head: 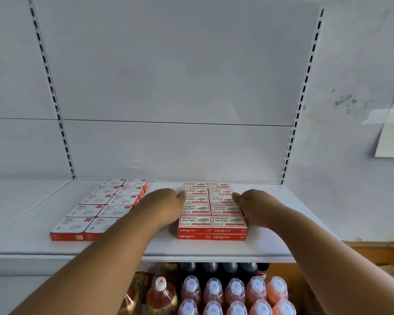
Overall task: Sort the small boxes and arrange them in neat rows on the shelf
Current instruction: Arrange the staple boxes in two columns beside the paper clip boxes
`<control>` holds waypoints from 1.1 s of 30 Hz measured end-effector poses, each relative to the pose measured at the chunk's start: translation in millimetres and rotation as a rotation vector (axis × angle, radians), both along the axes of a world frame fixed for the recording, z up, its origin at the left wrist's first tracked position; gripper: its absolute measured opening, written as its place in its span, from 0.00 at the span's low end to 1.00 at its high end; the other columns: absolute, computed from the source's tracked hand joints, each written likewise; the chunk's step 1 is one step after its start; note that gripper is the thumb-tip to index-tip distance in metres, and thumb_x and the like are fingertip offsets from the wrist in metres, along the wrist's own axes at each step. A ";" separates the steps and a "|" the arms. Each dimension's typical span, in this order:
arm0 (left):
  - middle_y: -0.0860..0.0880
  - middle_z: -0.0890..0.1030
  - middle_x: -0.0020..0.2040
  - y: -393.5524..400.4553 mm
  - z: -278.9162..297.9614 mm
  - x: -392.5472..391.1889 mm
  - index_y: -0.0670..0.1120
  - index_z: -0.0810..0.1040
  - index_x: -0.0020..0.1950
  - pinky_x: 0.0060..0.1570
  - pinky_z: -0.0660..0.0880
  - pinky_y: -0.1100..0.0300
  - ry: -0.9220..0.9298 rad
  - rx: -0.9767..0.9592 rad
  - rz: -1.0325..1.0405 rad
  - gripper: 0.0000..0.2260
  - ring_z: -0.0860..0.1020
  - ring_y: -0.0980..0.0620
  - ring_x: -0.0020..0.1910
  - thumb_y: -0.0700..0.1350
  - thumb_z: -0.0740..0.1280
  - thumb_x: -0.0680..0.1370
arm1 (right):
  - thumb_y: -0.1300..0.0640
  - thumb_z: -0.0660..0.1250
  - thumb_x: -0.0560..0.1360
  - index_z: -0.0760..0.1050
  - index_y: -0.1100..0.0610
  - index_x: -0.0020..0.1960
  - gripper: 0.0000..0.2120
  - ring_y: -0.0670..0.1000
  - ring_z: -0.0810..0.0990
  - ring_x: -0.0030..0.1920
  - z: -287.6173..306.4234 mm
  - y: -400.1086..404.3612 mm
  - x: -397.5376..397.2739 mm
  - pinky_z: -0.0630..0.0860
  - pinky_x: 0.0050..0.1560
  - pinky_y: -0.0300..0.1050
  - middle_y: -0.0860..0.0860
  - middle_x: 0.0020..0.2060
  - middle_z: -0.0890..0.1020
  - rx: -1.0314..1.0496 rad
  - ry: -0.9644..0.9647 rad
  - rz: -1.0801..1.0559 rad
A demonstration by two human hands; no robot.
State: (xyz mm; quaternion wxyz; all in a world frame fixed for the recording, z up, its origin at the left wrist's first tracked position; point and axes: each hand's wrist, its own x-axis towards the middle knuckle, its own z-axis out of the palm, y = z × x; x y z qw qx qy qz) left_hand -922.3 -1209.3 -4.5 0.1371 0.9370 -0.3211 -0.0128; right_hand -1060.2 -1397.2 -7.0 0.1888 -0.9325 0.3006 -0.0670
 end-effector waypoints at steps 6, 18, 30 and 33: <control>0.46 0.80 0.60 -17.5 -2.2 9.3 0.46 0.77 0.62 0.53 0.71 0.56 0.026 0.100 -0.061 0.22 0.77 0.47 0.56 0.57 0.49 0.84 | 0.42 0.52 0.81 0.75 0.53 0.45 0.20 0.54 0.78 0.47 -3.1 -7.5 19.3 0.73 0.49 0.44 0.51 0.43 0.80 -0.072 0.050 0.042; 0.43 0.79 0.62 -33.4 2.1 27.8 0.43 0.77 0.63 0.58 0.71 0.55 0.017 0.067 0.024 0.26 0.77 0.45 0.60 0.58 0.47 0.84 | 0.41 0.49 0.82 0.77 0.56 0.55 0.24 0.55 0.79 0.53 -0.6 -22.9 38.4 0.75 0.56 0.47 0.53 0.53 0.82 -0.047 0.072 -0.005; 0.43 0.78 0.64 -46.0 -0.9 41.2 0.44 0.77 0.63 0.59 0.71 0.57 0.098 0.096 0.005 0.21 0.76 0.46 0.59 0.54 0.50 0.84 | 0.42 0.50 0.82 0.76 0.58 0.55 0.23 0.54 0.76 0.47 -2.4 -35.7 50.2 0.73 0.51 0.44 0.54 0.53 0.81 -0.043 0.121 0.004; 0.42 0.76 0.67 -52.5 6.1 43.0 0.42 0.74 0.67 0.63 0.69 0.54 0.051 0.136 0.062 0.23 0.74 0.45 0.65 0.53 0.47 0.85 | 0.42 0.47 0.82 0.74 0.58 0.61 0.26 0.54 0.74 0.47 0.0 -43.6 59.2 0.70 0.47 0.45 0.54 0.54 0.80 -0.096 0.140 -0.018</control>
